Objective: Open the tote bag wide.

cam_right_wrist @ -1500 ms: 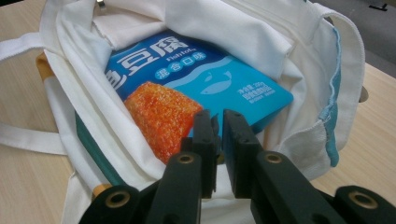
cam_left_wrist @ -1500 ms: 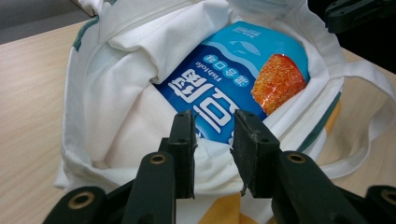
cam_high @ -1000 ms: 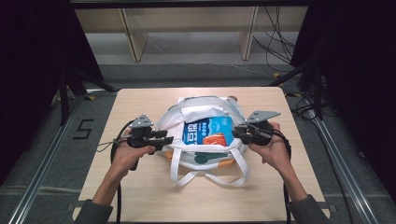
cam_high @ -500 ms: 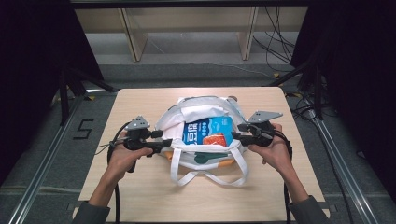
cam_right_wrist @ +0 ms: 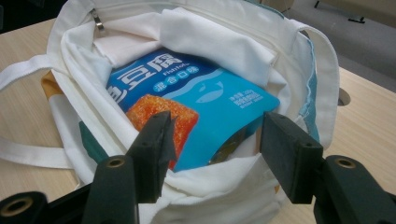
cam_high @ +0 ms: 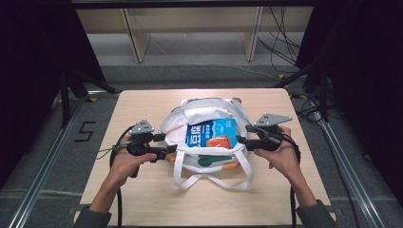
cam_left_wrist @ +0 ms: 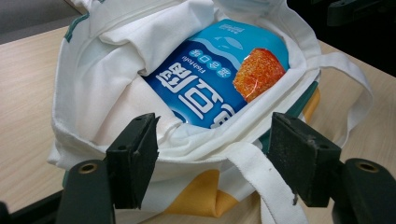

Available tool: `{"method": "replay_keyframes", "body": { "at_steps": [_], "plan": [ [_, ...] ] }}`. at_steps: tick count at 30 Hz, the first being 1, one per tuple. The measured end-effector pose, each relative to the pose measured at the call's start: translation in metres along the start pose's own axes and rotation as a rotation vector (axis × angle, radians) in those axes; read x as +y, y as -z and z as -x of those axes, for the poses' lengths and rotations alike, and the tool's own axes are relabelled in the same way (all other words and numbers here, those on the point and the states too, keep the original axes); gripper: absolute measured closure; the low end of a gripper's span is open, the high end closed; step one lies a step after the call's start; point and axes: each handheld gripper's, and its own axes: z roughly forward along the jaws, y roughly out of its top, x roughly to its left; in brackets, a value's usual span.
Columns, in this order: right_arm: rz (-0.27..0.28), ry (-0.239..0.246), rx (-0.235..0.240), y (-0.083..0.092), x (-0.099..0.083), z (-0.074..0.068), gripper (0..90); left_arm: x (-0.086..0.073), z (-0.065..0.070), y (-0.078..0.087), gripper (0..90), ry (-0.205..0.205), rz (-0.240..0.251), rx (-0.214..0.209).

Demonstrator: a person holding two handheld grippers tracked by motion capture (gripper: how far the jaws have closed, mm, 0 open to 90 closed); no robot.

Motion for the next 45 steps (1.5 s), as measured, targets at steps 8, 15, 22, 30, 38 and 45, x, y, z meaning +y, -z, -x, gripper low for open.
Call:
{"method": "replay_keyframes", "body": {
  "at_steps": [8,15,22,30,38,45],
  "plan": [
    [0.000,-0.010,0.000,0.004,-0.001,-0.002,41.9,-0.001,0.006,0.003,31.0,-0.013,-0.004,0.000],
    [0.020,-0.007,-0.002,0.010,-0.004,-0.004,40.1,-0.003,0.014,0.008,30.1,-0.039,0.002,0.009],
    [0.013,-0.013,0.002,0.013,-0.008,-0.010,39.0,-0.009,0.016,0.010,29.6,-0.042,0.004,0.005],
    [0.012,-0.002,-0.003,0.017,-0.015,-0.010,38.1,-0.015,0.017,0.014,29.3,-0.048,0.009,0.009],
    [0.010,-0.021,0.003,0.022,-0.022,-0.016,36.3,-0.021,0.022,0.015,28.9,-0.045,-0.002,0.003],
    [0.023,0.007,-0.001,0.026,-0.028,-0.019,35.0,-0.026,0.025,0.016,28.4,-0.070,0.003,-0.003]
  ]
}}
